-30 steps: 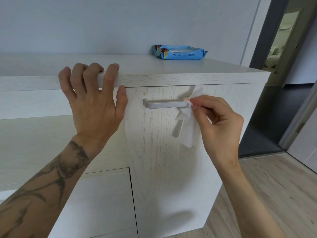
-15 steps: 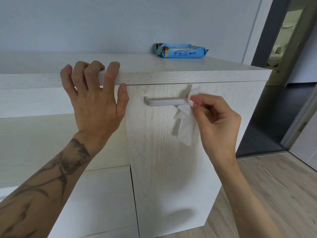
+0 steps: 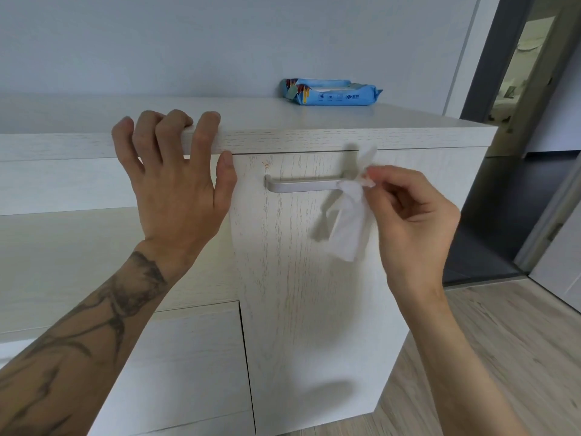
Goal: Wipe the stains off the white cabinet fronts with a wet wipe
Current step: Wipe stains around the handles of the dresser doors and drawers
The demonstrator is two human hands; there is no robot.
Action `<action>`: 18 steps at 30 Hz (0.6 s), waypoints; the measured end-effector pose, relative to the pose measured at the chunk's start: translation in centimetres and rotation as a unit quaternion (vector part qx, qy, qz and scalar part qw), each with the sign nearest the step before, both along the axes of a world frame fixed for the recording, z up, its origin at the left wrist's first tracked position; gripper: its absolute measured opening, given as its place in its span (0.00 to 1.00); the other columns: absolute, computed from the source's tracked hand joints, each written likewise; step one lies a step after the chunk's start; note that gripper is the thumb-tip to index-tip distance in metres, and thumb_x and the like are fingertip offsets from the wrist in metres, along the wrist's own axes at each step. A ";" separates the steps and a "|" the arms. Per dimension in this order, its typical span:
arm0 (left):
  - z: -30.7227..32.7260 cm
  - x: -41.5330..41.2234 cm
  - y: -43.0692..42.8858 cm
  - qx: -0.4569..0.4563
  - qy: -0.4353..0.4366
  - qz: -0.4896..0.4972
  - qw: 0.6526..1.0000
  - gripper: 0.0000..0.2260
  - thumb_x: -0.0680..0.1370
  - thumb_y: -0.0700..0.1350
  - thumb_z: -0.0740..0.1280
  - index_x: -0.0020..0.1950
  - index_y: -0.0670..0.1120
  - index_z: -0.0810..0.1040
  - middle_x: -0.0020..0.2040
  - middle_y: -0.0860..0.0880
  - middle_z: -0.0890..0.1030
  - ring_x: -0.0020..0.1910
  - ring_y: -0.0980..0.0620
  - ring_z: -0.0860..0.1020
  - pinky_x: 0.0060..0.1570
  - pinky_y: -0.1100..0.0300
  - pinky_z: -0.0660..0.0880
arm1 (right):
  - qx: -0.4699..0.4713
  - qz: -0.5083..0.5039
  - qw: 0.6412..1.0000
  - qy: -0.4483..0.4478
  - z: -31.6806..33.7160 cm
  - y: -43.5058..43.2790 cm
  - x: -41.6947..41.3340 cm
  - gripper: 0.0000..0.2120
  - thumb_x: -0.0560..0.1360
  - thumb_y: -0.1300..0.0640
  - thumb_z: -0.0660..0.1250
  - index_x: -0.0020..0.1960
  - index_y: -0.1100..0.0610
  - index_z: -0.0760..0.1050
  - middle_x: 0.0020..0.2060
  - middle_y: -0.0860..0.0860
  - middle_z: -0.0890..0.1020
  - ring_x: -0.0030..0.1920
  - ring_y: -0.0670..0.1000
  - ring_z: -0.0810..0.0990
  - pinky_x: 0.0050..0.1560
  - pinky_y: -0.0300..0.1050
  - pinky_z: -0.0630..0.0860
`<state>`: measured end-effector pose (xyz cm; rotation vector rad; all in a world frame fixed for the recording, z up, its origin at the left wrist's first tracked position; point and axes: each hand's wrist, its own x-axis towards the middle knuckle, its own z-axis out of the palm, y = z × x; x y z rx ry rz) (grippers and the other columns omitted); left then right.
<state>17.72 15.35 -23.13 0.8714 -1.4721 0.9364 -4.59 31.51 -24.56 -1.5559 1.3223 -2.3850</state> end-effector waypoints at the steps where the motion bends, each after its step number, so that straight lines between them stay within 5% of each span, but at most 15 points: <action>1: 0.0 0.0 0.0 0.000 0.000 0.001 1.000 0.18 0.87 0.53 0.56 0.71 0.45 0.72 0.63 0.40 0.72 0.67 0.40 0.65 0.77 0.41 0.54 | -0.010 0.006 1.000 -0.017 0.3 -0.1 0.0 0.14 0.79 0.68 0.72 0.51 0.48 0.86 0.51 0.50 0.87 0.55 0.49 0.86 0.58 0.39 0.80; 7: 0.1 0.1 0.2 0.007 0.001 0.001 1.000 0.18 0.87 0.52 0.57 0.72 0.45 0.73 0.62 0.38 0.75 0.67 0.40 0.66 0.76 0.39 0.56 | 0.037 -0.017 0.989 0.139 -0.2 -0.7 -0.9 0.11 0.80 0.65 0.74 0.60 0.55 0.84 0.60 0.51 0.85 0.64 0.48 0.83 0.69 0.48 0.78; 18: 0.2 0.1 0.2 0.014 -0.006 0.005 1.000 0.18 0.87 0.53 0.55 0.71 0.45 0.73 0.62 0.38 0.75 0.67 0.40 0.66 0.76 0.41 0.53 | -0.043 -0.141 0.954 0.259 -1.1 -1.5 -2.3 0.08 0.79 0.67 0.75 0.56 0.60 0.86 0.54 0.49 0.86 0.58 0.53 0.84 0.63 0.50 0.80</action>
